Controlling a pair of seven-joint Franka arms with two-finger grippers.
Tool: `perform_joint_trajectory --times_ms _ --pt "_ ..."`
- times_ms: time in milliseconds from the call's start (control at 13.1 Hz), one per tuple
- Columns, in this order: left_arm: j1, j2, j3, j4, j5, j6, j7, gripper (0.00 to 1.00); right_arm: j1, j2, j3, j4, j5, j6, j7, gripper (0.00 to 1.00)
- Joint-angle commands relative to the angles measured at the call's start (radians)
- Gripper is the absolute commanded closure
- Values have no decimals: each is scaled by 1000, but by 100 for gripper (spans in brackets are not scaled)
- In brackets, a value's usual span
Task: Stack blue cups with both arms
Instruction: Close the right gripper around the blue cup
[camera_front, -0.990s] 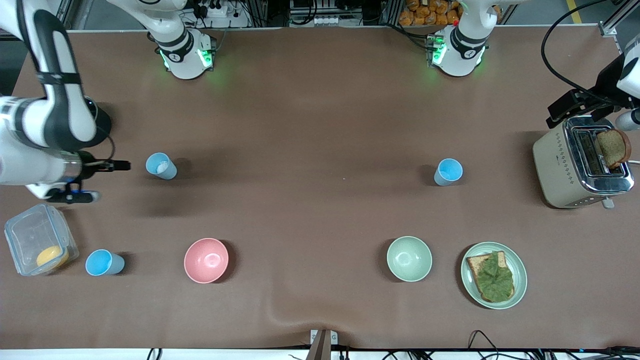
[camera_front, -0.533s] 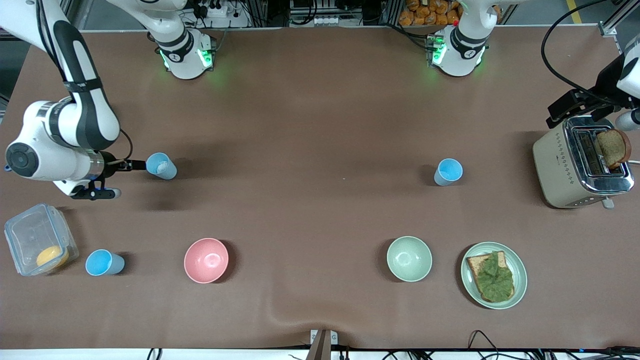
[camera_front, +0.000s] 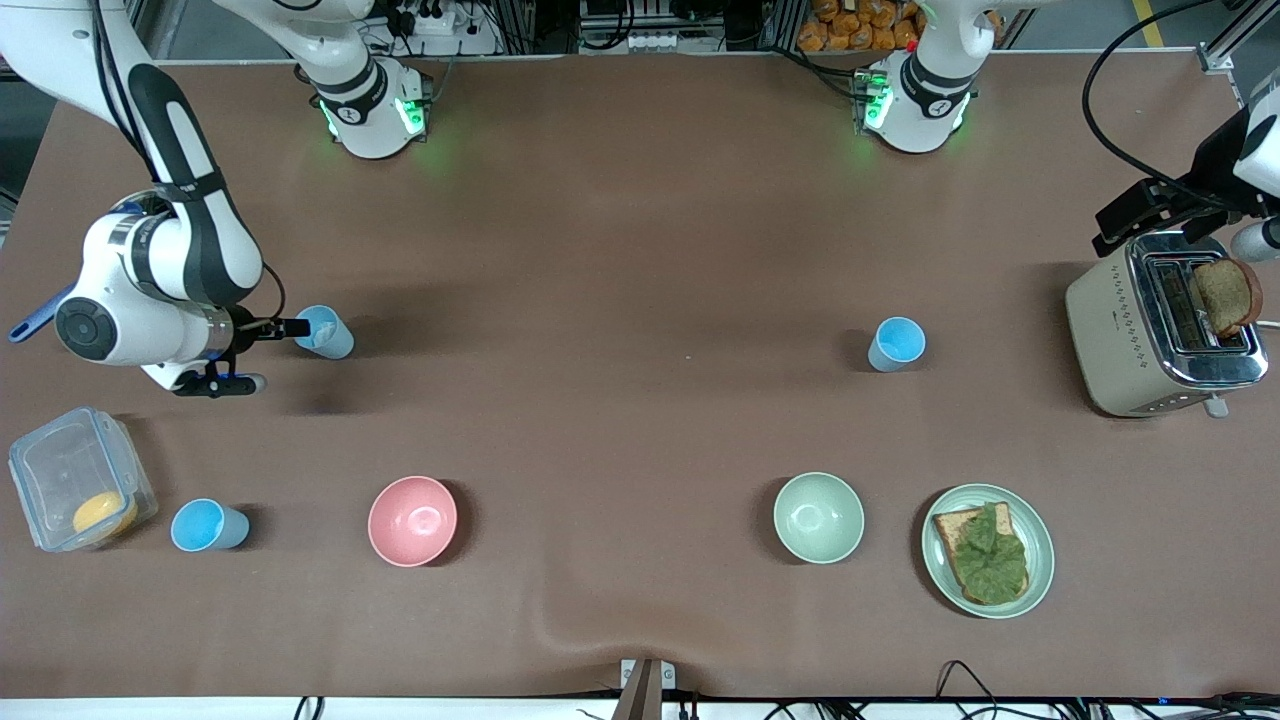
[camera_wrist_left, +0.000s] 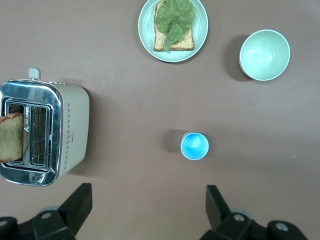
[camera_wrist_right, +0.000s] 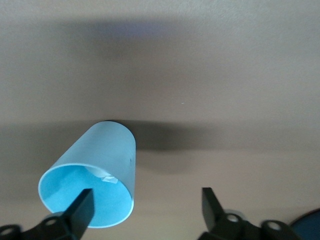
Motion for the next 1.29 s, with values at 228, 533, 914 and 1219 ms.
perform_joint_trajectory --times_ms 228,533,914,1219 --pt "10 -15 -7 -9 -16 7 -20 0 6 55 0 5 118 -34 12 77" --pt "10 -15 -7 -9 -16 7 -20 0 4 74 -2 89 120 -153 12 100" --pt "10 -17 -7 -9 -16 9 -20 0 60 98 6 271 131 -370 70 100" --pt "10 -15 -7 -7 -16 9 -20 0 266 120 4 431 314 -461 359 100"
